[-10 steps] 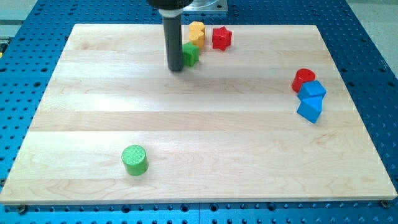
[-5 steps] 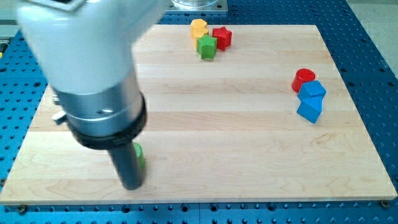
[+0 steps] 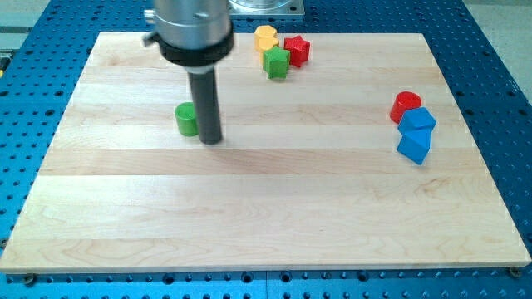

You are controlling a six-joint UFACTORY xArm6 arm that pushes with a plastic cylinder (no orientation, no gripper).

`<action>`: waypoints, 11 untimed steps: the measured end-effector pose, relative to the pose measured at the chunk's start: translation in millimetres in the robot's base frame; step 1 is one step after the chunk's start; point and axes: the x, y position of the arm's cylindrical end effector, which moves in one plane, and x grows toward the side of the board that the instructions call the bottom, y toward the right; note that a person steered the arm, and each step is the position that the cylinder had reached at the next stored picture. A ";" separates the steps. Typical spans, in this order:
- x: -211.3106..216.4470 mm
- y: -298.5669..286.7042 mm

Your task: Place the green circle vertically below the red star

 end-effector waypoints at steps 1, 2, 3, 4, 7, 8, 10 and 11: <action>-39.2 -4.6; -11.0 -11.2; 17.0 -20.0; -12.6 -91.3; -49.7 -23.8; -11.6 24.4; -67.1 110.9; -43.9 121.4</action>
